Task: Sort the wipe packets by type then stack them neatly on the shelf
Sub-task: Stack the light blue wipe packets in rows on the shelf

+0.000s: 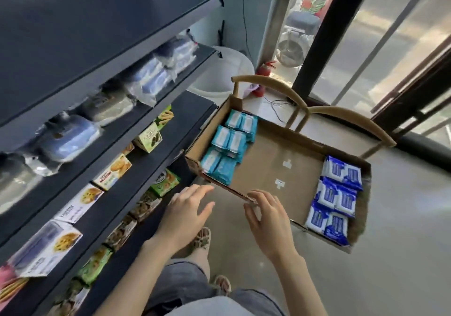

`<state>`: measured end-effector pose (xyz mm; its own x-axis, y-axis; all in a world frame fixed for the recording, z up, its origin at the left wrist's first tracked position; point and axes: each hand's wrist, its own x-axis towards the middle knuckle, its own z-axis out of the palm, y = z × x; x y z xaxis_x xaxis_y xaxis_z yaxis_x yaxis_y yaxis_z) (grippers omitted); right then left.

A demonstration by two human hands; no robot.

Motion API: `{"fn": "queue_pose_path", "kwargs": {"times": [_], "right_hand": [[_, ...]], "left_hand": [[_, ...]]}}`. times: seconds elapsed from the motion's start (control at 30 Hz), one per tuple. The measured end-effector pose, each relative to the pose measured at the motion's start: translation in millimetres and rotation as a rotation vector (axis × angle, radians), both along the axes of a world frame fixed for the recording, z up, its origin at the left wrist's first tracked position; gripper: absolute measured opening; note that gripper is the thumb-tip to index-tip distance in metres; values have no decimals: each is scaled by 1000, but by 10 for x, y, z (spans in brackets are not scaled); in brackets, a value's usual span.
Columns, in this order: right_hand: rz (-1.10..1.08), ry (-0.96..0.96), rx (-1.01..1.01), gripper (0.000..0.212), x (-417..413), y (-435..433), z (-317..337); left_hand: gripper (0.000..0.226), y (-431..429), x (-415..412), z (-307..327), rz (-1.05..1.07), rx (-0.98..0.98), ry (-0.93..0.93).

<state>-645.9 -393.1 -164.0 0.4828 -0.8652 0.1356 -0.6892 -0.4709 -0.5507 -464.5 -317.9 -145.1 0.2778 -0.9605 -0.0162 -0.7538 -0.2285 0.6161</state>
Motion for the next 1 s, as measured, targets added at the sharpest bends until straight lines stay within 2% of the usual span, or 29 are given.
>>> {"fn": "queue_pose_path", "kwargs": {"times": [0.27,0.43,0.6,1.0], "right_hand": [[-57,16,34,19,514,-1049,-257],[-132,44,201,21,952,-1757,-604],[-188,89,383,26,1307,-2366,-988],[-336,97,692,28,1726,-3402,-2309]], "left_hand": [[33,-1139,522,-244,-34,57,15],[33,-1909,1005,-618,-25,210,102],[31,-2636,1333,-1100,-43,354,195],[34,-3828,1537,-2585,150,534,315]]}}
